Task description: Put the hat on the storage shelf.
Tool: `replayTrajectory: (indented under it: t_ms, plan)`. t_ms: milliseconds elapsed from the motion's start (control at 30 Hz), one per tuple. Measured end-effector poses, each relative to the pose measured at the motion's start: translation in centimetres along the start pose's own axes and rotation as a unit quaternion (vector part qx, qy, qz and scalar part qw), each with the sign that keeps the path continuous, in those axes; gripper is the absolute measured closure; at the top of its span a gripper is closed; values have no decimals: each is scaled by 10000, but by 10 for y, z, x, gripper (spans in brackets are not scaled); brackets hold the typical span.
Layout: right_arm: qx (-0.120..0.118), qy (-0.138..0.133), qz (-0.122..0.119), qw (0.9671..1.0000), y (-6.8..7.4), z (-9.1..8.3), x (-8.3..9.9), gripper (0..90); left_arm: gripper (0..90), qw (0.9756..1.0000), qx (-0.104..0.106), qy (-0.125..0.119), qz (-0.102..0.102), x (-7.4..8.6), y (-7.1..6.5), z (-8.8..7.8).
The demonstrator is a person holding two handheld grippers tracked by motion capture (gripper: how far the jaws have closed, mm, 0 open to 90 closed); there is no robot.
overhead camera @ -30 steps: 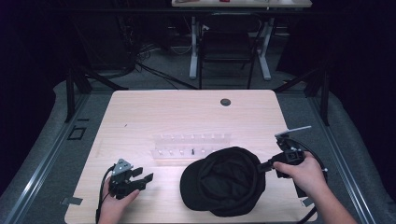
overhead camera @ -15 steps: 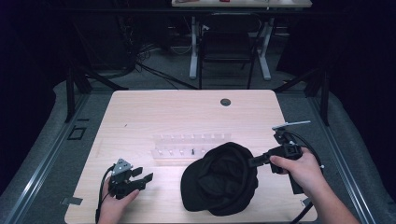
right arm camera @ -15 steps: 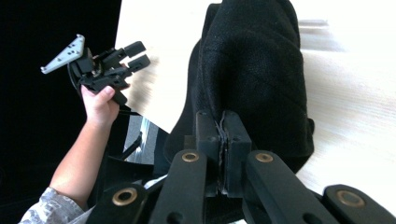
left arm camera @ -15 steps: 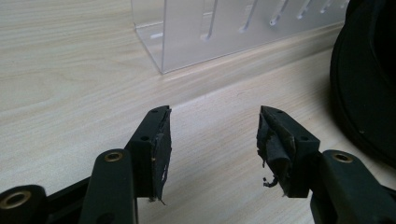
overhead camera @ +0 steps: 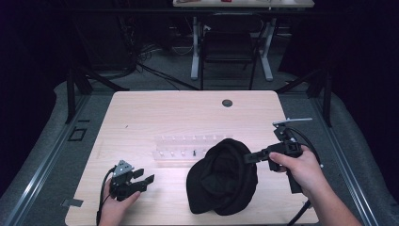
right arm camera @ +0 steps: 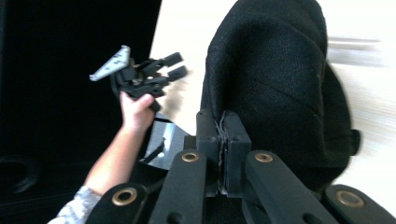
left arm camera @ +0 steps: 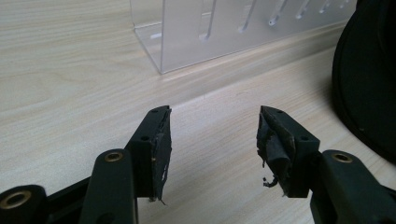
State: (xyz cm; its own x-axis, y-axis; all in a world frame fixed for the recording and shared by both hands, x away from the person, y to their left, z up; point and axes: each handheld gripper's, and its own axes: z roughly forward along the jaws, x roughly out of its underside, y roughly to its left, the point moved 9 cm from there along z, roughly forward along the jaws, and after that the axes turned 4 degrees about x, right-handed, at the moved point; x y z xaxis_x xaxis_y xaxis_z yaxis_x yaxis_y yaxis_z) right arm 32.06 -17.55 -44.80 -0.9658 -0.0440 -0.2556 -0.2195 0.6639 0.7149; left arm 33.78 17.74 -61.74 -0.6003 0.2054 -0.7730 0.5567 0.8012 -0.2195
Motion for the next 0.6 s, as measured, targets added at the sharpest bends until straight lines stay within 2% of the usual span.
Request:
replayTrajectory:
  t_ms: [100,200,400,600]
  plan:
    - [-193,-70,51,9998,7,-2,-2,883,453,10000,1,-4,4,0,0,0]
    - [-283,-81,-8,9996,14,-5,-3,883,454,10000,-2,-6,3,0,0,0]
    - [-341,-153,-152,9992,24,-12,-5,883,455,10000,3,-2,0,0,-1,0]
    - [-351,-269,-174,9989,32,-21,-9,883,455,10000,14,5,-5,0,-1,1]
